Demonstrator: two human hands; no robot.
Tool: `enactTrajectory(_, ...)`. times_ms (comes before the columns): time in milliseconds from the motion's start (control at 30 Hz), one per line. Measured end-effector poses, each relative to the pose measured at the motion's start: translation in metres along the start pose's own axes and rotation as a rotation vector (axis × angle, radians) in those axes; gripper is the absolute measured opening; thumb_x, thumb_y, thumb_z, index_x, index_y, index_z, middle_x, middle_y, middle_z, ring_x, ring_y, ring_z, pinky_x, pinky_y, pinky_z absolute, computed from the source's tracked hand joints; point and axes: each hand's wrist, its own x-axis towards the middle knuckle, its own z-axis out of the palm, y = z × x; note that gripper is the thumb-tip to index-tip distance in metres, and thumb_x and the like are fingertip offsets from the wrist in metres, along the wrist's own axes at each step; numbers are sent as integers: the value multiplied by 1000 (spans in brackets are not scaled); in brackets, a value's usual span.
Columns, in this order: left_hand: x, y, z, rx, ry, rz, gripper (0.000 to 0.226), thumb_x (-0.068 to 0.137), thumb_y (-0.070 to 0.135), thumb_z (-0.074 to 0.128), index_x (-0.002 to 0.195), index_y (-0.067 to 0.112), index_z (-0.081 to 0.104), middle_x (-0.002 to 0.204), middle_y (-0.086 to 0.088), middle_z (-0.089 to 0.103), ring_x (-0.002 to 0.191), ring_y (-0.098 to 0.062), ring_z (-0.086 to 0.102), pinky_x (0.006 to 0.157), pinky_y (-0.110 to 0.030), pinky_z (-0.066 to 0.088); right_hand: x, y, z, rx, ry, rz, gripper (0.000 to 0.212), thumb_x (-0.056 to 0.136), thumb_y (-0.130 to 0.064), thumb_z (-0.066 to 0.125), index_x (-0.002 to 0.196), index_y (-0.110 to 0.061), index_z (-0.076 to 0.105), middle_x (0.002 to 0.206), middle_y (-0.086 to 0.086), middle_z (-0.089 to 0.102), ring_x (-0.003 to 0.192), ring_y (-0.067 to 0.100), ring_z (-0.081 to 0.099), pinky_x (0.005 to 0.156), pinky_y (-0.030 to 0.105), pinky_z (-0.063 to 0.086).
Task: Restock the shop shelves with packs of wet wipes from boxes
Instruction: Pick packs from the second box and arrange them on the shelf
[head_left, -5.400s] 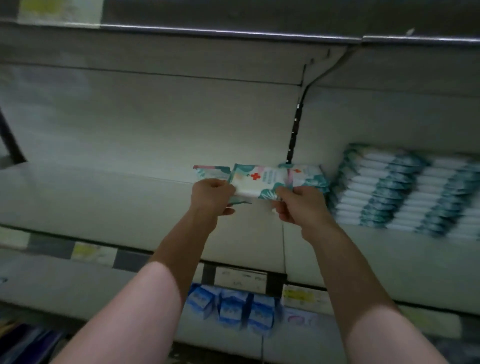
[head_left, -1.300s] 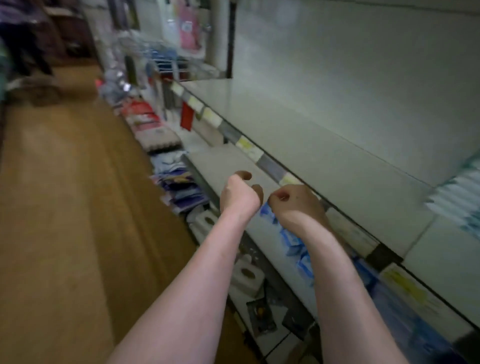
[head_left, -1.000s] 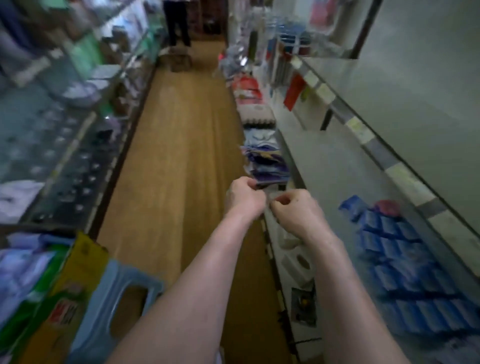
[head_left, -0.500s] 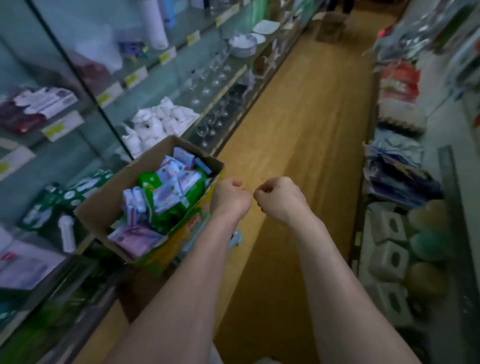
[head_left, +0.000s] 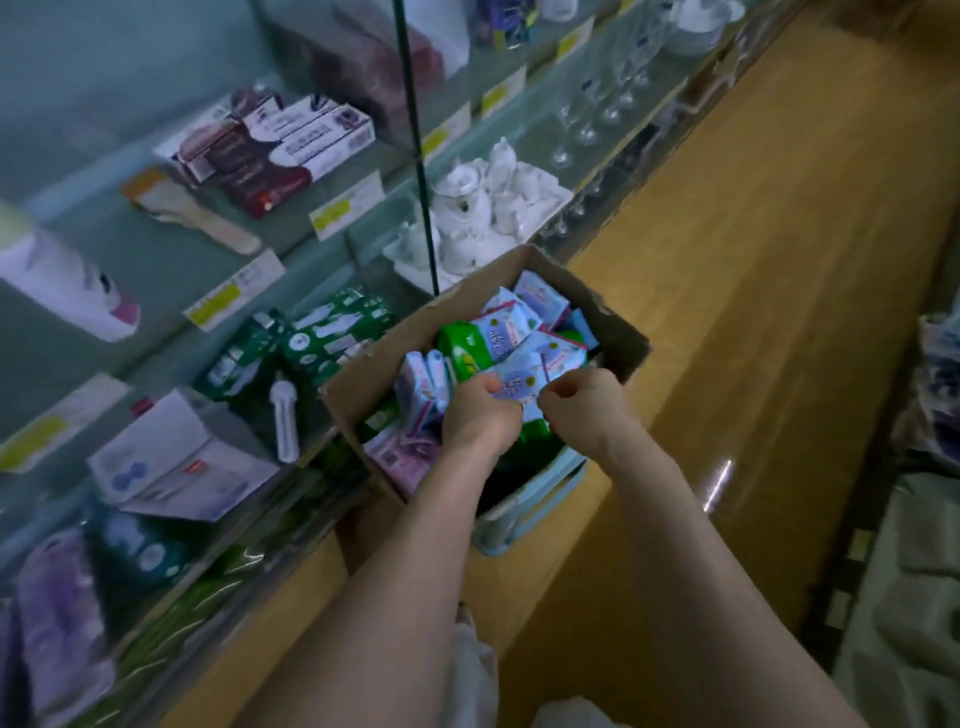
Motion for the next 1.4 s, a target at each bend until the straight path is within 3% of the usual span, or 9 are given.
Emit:
enactTrajectory(200, 54, -21, -32, -49, 36, -156, 8, 82, 5, 60, 76, 10, 62, 95, -18, 65, 97, -33, 66, 80, -34, 53, 33, -8, 17, -44, -76, 36, 44, 92, -15, 51, 51, -16, 37, 52, 4, 37, 49, 20, 31, 55, 30, 30)
enactTrajectory(367, 87, -36, -38, -48, 11, -250, 39, 88, 10, 59, 126, 6, 58, 119, -22, 62, 109, -36, 62, 91, -45, 53, 59, -8, 36, -84, -175, 49, 20, 94, -19, 52, 90, -5, 66, 83, 14, 62, 73, 25, 52, 65, 31, 39)
enactTrajectory(533, 102, -55, -36, -95, -35, -363, 34, 93, 4, 53, 126, -3, 56, 118, -23, 62, 100, -32, 65, 75, -31, 51, 80, -7, 52, -106, -224, 47, 26, 93, -18, 52, 114, -12, 67, 120, 12, 64, 111, 31, 57, 91, 34, 45)
enactTrajectory(667, 110, -76, -32, -128, 25, -445, 26, 86, 1, 56, 111, 3, 64, 100, -19, 68, 75, -30, 63, 55, -27, 47, 95, -7, 67, -114, -266, 56, 29, 94, -19, 51, 119, -15, 65, 126, 12, 61, 118, 32, 54, 95, 32, 42)
enactTrajectory(733, 112, -82, -26, -174, 42, -479, 26, 86, 4, 59, 110, 12, 63, 104, -18, 67, 79, -28, 61, 48, -24, 43, 98, -6, 76, -134, -296, 46, 30, 95, -17, 50, 121, -14, 63, 127, 13, 60, 118, 33, 53, 97, 33, 42)
enactTrajectory(900, 115, -71, -9, -266, 18, -461, 18, 89, 5, 58, 99, 20, 58, 88, -12, 60, 76, -24, 56, 63, -30, 46, 102, -1, 91, -145, -302, 20, 34, 93, -14, 50, 125, -16, 61, 128, 10, 61, 120, 30, 53, 95, 30, 42)
enactTrajectory(1033, 114, -57, 6, -267, -123, -444, 9, 89, 8, 57, 86, 16, 59, 86, -10, 61, 69, -19, 55, 59, -24, 45, 106, 2, 83, -165, -85, -56, 35, 91, -12, 52, 124, -17, 62, 127, 9, 57, 116, 28, 52, 95, 35, 43)
enactTrajectory(1167, 117, -51, 21, -210, -166, -442, 13, 89, 17, 62, 100, 12, 59, 100, -13, 62, 81, -22, 56, 59, -25, 45, 119, 9, 69, -331, 55, -31, 45, 88, -16, 57, 133, -22, 52, 137, 7, 42, 128, 29, 35, 104, 45, 35)
enactTrajectory(1400, 116, -51, 30, -193, -155, -459, 34, 83, 26, 70, 112, 12, 60, 106, -9, 64, 91, -24, 61, 64, -27, 49, 122, 18, 74, -211, -15, 87, 68, 83, -11, 68, 141, -21, 35, 143, 8, 24, 130, 33, 30, 98, 42, 43)
